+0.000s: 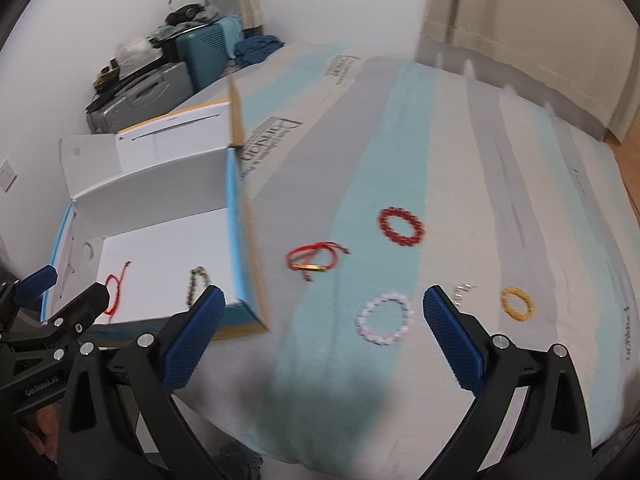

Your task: Organize jewelry

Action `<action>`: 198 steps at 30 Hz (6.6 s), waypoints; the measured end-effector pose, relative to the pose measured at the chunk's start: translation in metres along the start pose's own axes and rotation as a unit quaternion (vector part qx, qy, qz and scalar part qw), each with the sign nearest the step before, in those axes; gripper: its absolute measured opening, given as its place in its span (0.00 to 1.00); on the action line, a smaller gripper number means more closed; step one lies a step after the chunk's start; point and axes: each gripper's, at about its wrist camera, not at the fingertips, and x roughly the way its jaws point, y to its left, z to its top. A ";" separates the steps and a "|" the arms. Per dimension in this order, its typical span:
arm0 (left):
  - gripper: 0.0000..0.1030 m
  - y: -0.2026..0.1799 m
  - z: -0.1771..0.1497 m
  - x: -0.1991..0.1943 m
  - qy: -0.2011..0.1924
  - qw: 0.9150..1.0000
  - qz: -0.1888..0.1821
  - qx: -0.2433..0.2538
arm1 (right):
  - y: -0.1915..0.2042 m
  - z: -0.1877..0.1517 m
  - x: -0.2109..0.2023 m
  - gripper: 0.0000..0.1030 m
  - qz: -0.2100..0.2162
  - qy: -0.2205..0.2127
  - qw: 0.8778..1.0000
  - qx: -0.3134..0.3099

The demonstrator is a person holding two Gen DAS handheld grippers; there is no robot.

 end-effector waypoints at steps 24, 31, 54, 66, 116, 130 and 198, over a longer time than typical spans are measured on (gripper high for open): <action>0.94 -0.191 -0.018 0.056 0.003 0.988 -0.110 0.110 | -0.189 -0.049 -0.006 0.93 -0.078 0.006 0.989 0.124; 0.94 -0.216 -0.029 0.097 0.020 0.985 -0.118 0.124 | -0.219 -0.076 0.032 0.93 -0.089 0.043 0.984 0.149; 0.94 -0.244 -0.052 0.198 0.072 0.977 -0.109 0.169 | -0.252 -0.123 0.132 0.89 -0.069 0.146 0.976 0.148; 0.89 -0.248 -0.056 0.225 0.109 0.974 -0.107 0.164 | -0.259 -0.119 0.159 0.69 -0.046 0.181 0.968 0.164; 0.18 -0.235 -0.034 0.191 0.105 0.972 -0.137 0.159 | -0.265 -0.109 0.117 0.09 -0.043 0.118 0.977 0.173; 0.18 -0.235 -0.026 0.174 0.095 0.973 -0.141 0.159 | -0.264 -0.098 0.093 0.09 -0.049 0.069 0.980 0.182; 0.18 -0.076 0.029 0.021 0.020 0.991 -0.085 0.097 | -0.095 0.014 -0.013 0.09 -0.013 0.013 0.995 0.099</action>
